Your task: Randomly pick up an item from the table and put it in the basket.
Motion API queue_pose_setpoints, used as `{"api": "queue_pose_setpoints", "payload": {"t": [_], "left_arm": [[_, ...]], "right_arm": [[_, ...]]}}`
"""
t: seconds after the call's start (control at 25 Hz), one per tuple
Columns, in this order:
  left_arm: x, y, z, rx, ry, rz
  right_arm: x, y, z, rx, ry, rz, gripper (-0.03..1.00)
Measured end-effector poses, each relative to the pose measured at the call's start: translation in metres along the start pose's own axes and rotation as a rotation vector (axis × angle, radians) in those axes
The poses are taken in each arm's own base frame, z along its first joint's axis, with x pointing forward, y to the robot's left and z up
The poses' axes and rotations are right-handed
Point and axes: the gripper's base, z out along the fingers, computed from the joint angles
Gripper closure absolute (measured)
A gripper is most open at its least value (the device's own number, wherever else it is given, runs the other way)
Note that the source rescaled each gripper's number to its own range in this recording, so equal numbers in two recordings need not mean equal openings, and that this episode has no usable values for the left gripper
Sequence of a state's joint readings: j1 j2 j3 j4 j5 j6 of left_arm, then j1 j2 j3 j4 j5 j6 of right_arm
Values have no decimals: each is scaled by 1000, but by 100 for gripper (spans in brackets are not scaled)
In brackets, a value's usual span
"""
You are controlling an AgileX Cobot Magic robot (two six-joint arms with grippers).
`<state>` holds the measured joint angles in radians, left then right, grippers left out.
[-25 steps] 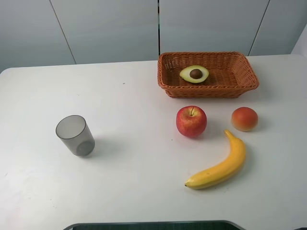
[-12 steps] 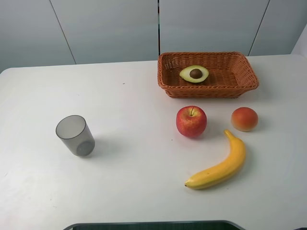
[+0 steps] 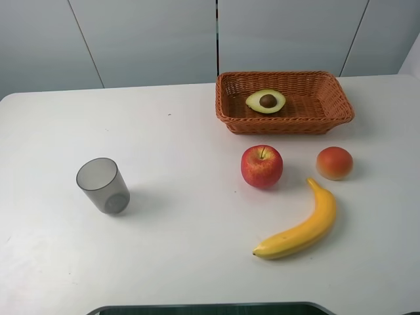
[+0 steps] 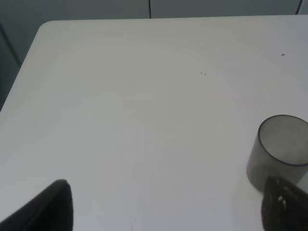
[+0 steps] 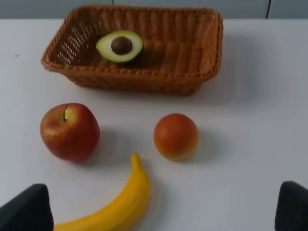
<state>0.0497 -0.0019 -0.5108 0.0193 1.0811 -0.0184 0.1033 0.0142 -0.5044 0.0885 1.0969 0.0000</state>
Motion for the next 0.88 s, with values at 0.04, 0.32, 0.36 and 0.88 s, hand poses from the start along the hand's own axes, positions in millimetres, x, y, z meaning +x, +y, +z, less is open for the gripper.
{"api": "queue_pose_setpoints", "payload": {"t": [0.04, 0.32, 0.36, 0.88], "left_arm": [[0, 0, 0, 0, 0, 0], [0, 0, 0, 0, 0, 0], [0, 0, 0, 0, 0, 0], [0, 0, 0, 0, 0, 0]], "right_arm": [[1, 0, -1, 0, -9, -1, -3], [1, 0, -2, -1, -15, -9, -3], [1, 0, -2, -1, -15, -9, -3], [1, 0, -2, -1, -15, -10, -3]]}}
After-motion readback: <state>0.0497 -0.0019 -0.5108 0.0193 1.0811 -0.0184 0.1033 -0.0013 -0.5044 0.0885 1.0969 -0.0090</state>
